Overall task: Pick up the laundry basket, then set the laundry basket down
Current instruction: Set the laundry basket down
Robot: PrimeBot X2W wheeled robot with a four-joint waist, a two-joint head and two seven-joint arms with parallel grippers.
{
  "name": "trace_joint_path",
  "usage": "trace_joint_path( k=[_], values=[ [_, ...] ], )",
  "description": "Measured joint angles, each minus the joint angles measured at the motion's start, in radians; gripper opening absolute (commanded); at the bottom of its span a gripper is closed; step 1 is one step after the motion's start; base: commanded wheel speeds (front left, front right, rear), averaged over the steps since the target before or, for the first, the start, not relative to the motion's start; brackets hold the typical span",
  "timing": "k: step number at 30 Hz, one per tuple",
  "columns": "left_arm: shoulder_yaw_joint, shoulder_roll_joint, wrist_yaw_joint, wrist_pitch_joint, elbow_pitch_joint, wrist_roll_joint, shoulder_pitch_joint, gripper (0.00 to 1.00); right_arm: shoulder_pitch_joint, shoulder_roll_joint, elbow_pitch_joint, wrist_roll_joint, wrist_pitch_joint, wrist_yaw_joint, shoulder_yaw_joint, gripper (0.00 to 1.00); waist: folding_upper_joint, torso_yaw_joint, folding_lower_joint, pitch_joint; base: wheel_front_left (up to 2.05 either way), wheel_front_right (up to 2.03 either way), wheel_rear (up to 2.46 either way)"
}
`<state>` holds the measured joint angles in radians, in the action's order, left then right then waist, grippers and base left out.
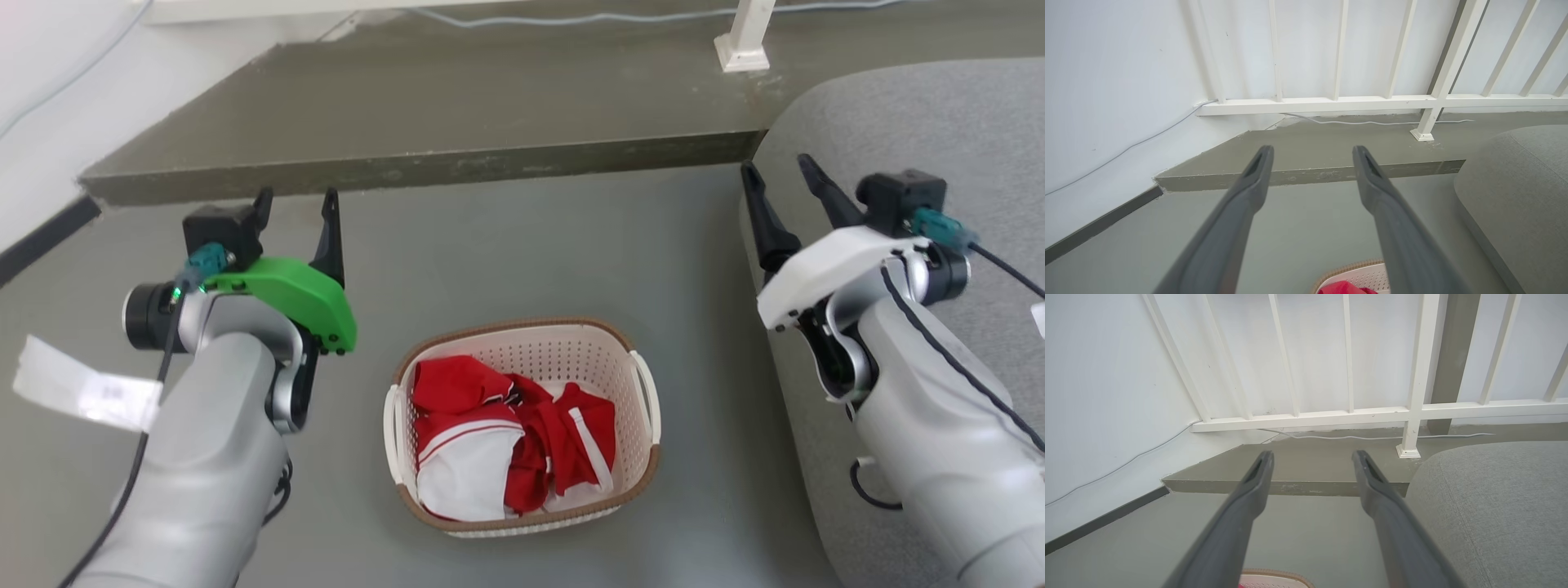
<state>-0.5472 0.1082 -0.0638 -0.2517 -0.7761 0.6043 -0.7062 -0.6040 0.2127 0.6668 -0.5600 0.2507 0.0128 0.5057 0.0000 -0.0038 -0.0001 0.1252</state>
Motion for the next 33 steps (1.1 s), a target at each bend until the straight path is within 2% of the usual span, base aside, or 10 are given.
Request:
trace_joint_path(
  k=[8,14,20,33],
  values=[
    [0.032,0.022,-0.031,0.0,0.136,-0.041,0.125,1.0,0.117,0.012,-0.132,0.043,0.001,0.049,-0.047,1.0,0.0,-0.008,0.0,-0.036,0.0,0.0,0.0],
    [0.065,0.033,-0.046,0.0,0.243,-0.075,0.26,1.0,0.241,0.016,-0.229,0.081,0.001,0.069,-0.081,1.0,0.0,-0.007,0.0,-0.068,0.0,0.0,0.0],
    [0.099,0.035,-0.053,0.0,0.332,-0.094,0.364,1.0,0.342,0.015,-0.309,0.109,0.001,0.08,-0.107,1.0,0.0,0.0,0.0,-0.098,0.0,0.0,0.0],
    [0.197,0.05,-0.06,0.0,0.478,-0.161,0.582,1.0,0.535,0.007,-0.392,0.139,0.001,0.102,-0.149,1.0,0.0,0.003,0.0,-0.151,0.0,0.0,0.0]
  ],
)
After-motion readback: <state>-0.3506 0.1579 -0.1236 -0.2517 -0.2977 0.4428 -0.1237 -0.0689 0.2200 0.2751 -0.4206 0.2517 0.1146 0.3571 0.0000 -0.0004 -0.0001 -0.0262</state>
